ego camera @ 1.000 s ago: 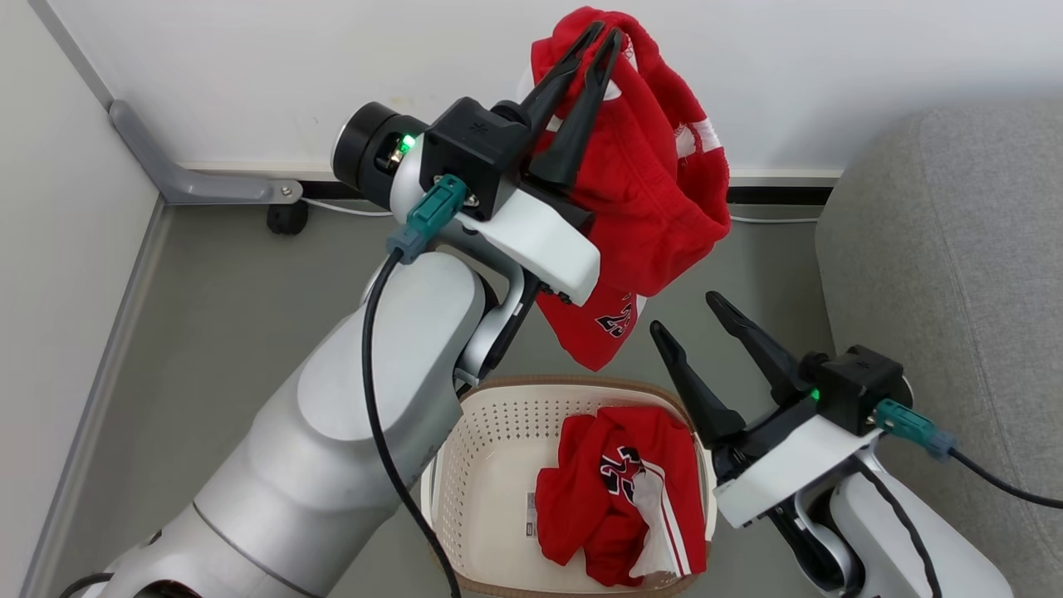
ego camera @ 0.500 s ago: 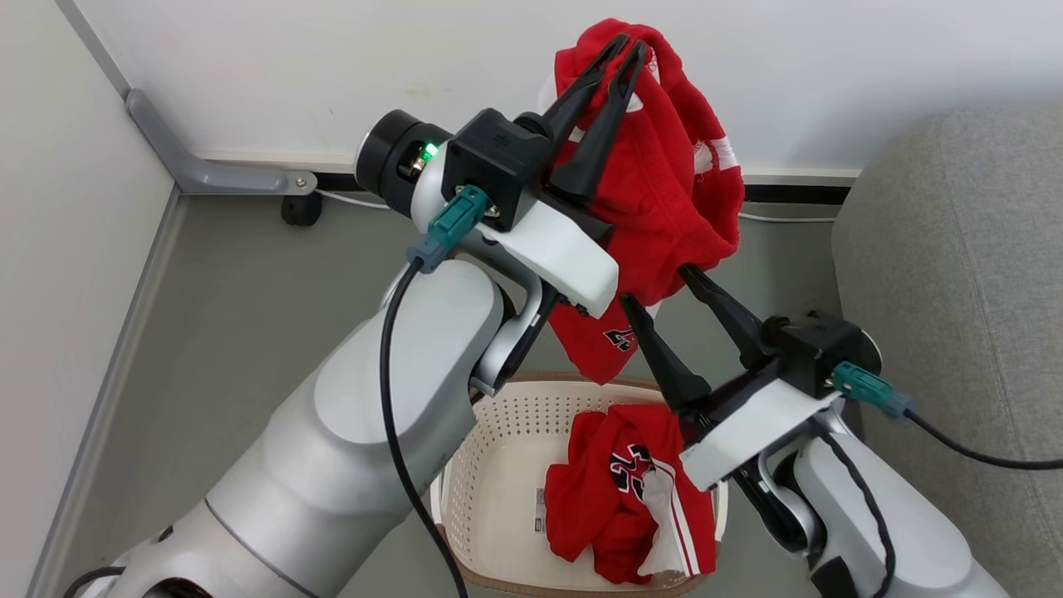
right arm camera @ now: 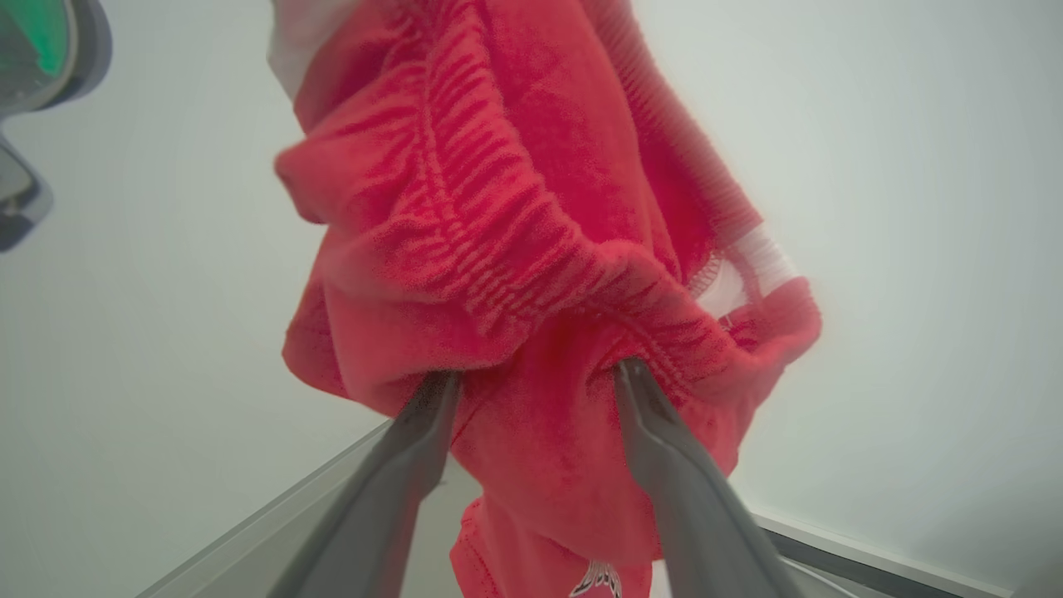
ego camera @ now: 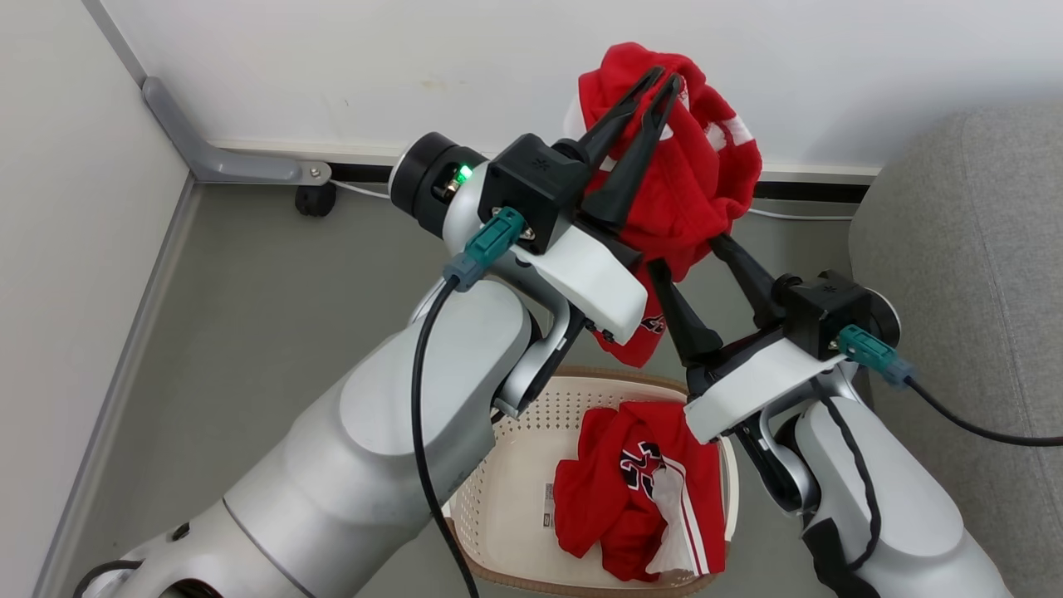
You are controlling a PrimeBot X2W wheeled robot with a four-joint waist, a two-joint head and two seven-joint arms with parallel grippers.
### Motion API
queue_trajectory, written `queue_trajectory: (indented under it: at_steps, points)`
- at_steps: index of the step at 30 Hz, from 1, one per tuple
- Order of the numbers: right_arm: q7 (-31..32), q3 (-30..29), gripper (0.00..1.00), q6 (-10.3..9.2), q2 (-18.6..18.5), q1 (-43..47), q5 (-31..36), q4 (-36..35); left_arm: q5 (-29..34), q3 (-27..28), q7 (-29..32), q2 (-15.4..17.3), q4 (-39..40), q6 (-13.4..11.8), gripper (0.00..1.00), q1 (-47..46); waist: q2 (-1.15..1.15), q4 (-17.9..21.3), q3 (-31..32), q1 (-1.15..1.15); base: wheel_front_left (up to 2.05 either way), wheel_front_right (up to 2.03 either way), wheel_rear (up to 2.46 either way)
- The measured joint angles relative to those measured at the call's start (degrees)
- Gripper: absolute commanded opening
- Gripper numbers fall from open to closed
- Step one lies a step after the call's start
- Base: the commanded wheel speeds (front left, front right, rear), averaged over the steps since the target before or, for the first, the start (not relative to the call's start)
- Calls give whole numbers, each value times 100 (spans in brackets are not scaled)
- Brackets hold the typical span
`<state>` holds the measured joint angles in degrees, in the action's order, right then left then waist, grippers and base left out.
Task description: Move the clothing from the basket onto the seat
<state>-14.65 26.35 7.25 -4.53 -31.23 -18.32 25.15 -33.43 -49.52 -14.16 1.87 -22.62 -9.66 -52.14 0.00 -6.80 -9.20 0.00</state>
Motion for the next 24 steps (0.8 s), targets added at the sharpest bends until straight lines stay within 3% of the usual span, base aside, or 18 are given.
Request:
queue_trajectory:
  at_steps: [1,2,8,9,10,11,24]
  points:
    - [0,-10,35,0,20,-1,26,16,-45,-35,-1,2,-4,1,0,0,0,-4,-4,0,0,0,0]
    - [0,-11,0,0,34,-2,41,29,-81,-67,-1,4,-7,-1,0,0,0,-6,-3,0,0,0,0]
    - [0,42,0,0,56,-24,-221,63,-205,-225,-34,5,-70,-121,0,3,0,71,31,0,0,0,0]
    - [0,38,0,0,56,-21,-235,23,-205,-225,-38,4,-79,-126,23,8,0,83,32,0,0,0,0]
    - [0,37,0,0,56,-21,-238,-24,-199,-222,-49,5,-82,-129,75,15,0,94,35,0,0,0,0]
    - [0,34,0,0,56,-18,-243,-68,-194,-215,-51,4,-82,-134,100,21,0,104,36,0,0,0,0]
    - [0,-606,0,0,-109,194,-335,-915,-11,79,-51,35,-218,-89,100,377,0,307,-34,0,0,0,0]
